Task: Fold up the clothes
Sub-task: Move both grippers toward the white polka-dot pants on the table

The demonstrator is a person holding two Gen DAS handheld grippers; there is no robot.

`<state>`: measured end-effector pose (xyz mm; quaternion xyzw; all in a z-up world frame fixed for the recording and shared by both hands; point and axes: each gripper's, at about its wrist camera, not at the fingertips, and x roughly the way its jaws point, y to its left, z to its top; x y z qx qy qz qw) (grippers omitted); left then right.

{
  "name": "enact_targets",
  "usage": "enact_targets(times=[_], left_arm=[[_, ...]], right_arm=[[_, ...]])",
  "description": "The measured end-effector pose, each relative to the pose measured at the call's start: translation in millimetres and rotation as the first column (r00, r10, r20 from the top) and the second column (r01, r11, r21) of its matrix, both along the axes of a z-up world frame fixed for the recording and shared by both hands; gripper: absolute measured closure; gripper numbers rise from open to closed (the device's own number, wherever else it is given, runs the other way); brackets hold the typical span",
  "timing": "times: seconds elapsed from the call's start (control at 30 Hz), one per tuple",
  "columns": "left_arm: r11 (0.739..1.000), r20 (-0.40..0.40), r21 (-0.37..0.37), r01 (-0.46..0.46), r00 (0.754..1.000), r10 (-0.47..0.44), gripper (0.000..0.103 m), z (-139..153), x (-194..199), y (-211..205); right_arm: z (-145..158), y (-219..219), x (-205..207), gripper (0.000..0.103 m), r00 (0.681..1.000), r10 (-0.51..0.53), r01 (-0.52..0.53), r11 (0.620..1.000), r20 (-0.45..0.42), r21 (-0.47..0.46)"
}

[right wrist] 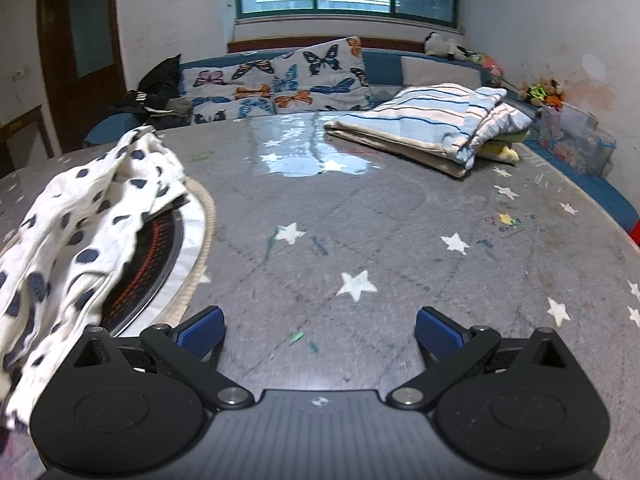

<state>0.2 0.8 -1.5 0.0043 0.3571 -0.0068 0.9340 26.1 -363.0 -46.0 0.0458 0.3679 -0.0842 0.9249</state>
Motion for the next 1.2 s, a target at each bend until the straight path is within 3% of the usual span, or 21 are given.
enact_targets(times=[0.13, 0.17, 0.23, 0.6, 0.83, 1.2], left_arm=[[1.0, 0.013, 0.012, 0.02, 1.0, -0.02, 0.0, -18.2, 2.5, 7.1], [1.0, 0.025, 0.02, 0.018, 1.0, -0.019, 0.0, -19.5, -1.1, 4.6], [0.999, 0.036, 0.03, 0.023, 0.999, -0.024, 0.0, -21.9, -6.7, 0.3], [0.998, 0.025, 0.022, 0.061, 0.998, -0.062, 0.0, -6.6, -34.3, -40.6], [0.996, 0.033, 0.001, 0.094, 0.995, -0.094, 0.0, -1.0, -48.9, -61.0], [0.99, 0.044, -0.032, 0.141, 0.989, -0.14, 0.0, 0.6, -60.3, -75.9]], right_arm=[[-2.5, 8.4, -1.9, 0.0, 0.999, 0.005, -0.003, 0.999, 0.035, -0.045], [-0.4, 11.4, -15.4, 0.0, 0.996, 0.011, -0.007, 0.999, 0.089, -0.046], [7.7, 13.4, -27.0, 0.0, 0.994, 0.034, -0.03, 0.999, 0.1, -0.039], [27.4, 22.4, -87.6, 0.0, 0.969, 0.118, -0.127, 0.992, 0.218, 0.028], [31.8, 32.5, -119.9, 0.0, 0.96, 0.125, -0.146, 0.987, 0.249, 0.067], [40.4, 52.9, -138.8, 0.0, 0.942, 0.178, -0.196, 0.98, 0.283, 0.037]])
